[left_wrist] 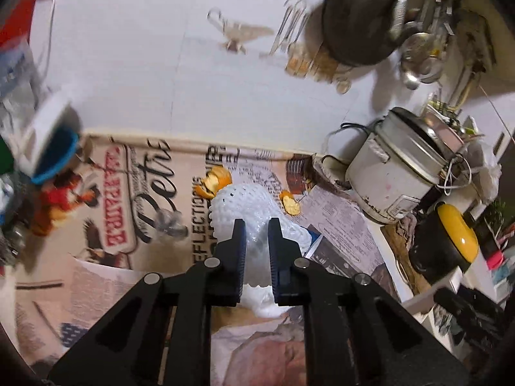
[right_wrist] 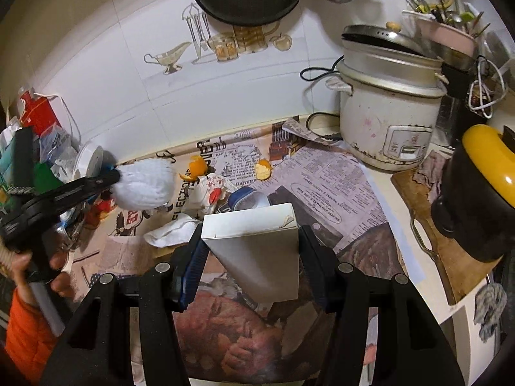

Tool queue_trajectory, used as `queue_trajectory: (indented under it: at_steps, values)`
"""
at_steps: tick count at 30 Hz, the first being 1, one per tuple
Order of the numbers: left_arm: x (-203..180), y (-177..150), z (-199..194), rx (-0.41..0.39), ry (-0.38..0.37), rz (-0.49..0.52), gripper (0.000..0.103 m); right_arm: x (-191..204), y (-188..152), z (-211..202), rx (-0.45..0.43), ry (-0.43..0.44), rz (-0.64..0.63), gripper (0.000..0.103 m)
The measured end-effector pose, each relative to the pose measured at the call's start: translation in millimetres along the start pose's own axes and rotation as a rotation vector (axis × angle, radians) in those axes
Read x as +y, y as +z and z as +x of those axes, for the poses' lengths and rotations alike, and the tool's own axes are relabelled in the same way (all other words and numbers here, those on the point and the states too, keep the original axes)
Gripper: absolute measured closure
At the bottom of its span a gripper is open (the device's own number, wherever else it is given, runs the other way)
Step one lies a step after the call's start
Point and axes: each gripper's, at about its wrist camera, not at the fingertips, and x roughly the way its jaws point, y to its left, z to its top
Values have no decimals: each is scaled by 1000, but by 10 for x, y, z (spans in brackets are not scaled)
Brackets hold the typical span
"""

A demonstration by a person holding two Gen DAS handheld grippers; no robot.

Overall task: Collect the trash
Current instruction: 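Grasp the white carton with the right tool while the left tool grasps the white foam net, then carry the carton and foam net down toward the white floor bin with both tools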

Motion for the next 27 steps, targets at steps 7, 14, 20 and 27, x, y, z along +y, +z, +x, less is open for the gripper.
queue_trajectory:
  at_steps: [7,14,20,27]
  values:
    - [-192,-247,-583,-53,17,125,91,113,-103,-257,-45,-19,12,51]
    - [-525,-667,-990,-47,10,146,91,123,-294,-618,-59,5,-31,51]
    - [-952,-1100,-1303,-59,43,131,91,-25,-498,-962,-85,71,-74,51]
    - [-1457,-1792,-1607,-50,116,60,91,-331,-884,-1313,-47,145,-149,51]
